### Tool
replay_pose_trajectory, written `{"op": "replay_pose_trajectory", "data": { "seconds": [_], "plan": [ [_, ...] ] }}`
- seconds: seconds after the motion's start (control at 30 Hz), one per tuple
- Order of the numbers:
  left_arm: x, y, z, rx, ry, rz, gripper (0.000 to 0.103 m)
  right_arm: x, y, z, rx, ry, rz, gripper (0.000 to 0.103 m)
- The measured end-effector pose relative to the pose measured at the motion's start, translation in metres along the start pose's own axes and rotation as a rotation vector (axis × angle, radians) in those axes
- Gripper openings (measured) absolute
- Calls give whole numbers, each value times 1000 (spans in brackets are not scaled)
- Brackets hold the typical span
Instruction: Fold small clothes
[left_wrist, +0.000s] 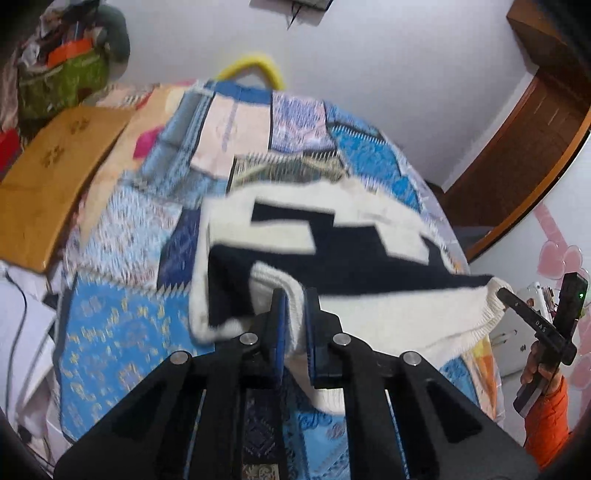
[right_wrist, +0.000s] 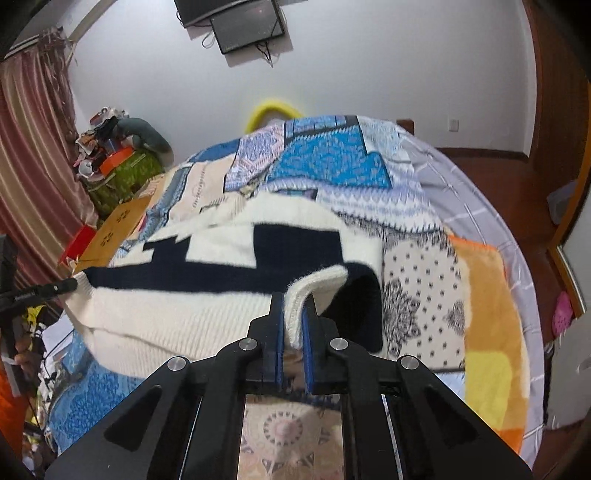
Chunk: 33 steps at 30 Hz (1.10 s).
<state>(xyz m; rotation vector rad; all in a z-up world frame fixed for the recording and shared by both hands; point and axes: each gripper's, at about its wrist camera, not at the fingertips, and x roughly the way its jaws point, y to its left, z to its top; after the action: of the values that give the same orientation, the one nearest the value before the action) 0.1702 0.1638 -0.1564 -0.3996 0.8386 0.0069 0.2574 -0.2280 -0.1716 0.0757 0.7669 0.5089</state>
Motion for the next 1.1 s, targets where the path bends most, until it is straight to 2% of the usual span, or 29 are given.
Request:
{"op": "replay_pose_trajectory", "data": {
  "seconds": [0.3, 0.53, 0.77, 1.1],
  "plan": [
    [-1, -8, 46, 47, -72, 54, 7, 1, 2, 42, -39, -75, -12, 7],
    [17, 5, 84, 11, -117, 110, 7, 29, -8, 74, -33, -83, -43, 7],
    [64, 30, 102, -29, -64, 162, 7, 72, -33, 90, 60, -29, -60, 7],
    [137, 54, 109, -10, 19, 254, 7, 126, -56, 95, 138, 74, -55, 7]
  ]
}}
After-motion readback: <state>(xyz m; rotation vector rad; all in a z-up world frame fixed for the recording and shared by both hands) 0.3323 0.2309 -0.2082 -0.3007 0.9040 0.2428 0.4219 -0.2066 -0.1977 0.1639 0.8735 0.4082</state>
